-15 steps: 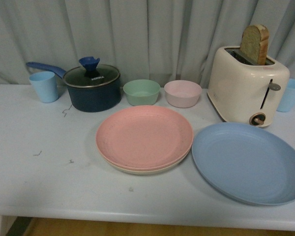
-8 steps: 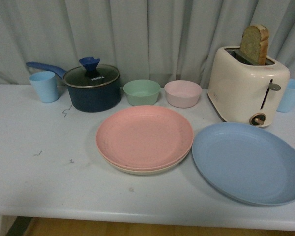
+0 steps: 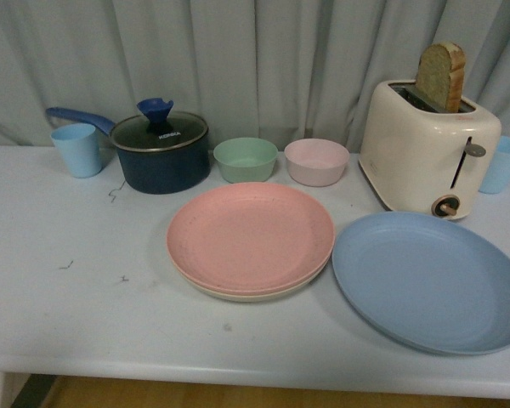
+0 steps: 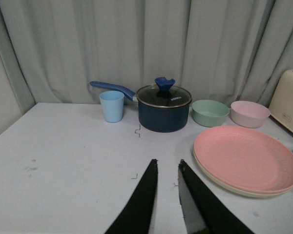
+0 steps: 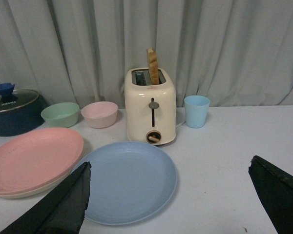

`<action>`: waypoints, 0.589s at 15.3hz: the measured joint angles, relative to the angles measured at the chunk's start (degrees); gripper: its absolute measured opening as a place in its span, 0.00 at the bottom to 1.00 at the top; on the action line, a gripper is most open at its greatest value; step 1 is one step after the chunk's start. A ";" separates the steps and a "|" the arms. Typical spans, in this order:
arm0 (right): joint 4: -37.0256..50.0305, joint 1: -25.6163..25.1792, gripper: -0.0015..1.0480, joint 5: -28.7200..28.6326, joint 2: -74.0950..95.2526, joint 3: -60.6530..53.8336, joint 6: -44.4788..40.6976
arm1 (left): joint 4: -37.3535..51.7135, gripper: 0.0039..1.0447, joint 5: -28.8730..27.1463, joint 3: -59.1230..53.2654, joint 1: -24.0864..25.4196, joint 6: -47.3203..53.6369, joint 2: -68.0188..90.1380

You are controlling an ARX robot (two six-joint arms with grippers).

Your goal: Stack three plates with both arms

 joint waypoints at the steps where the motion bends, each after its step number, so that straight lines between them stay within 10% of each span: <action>1: -0.02 0.00 0.94 0.00 0.00 0.00 0.00 | 0.00 0.31 0.00 0.00 0.00 0.00 0.00; 6: 17.79 -12.61 0.94 -21.20 23.23 4.15 7.93 | 0.00 0.81 0.00 0.00 0.00 0.00 0.00; 9: 39.47 -12.24 0.94 -14.78 51.56 15.80 10.08 | 0.02 0.93 -0.02 0.00 0.00 0.02 0.00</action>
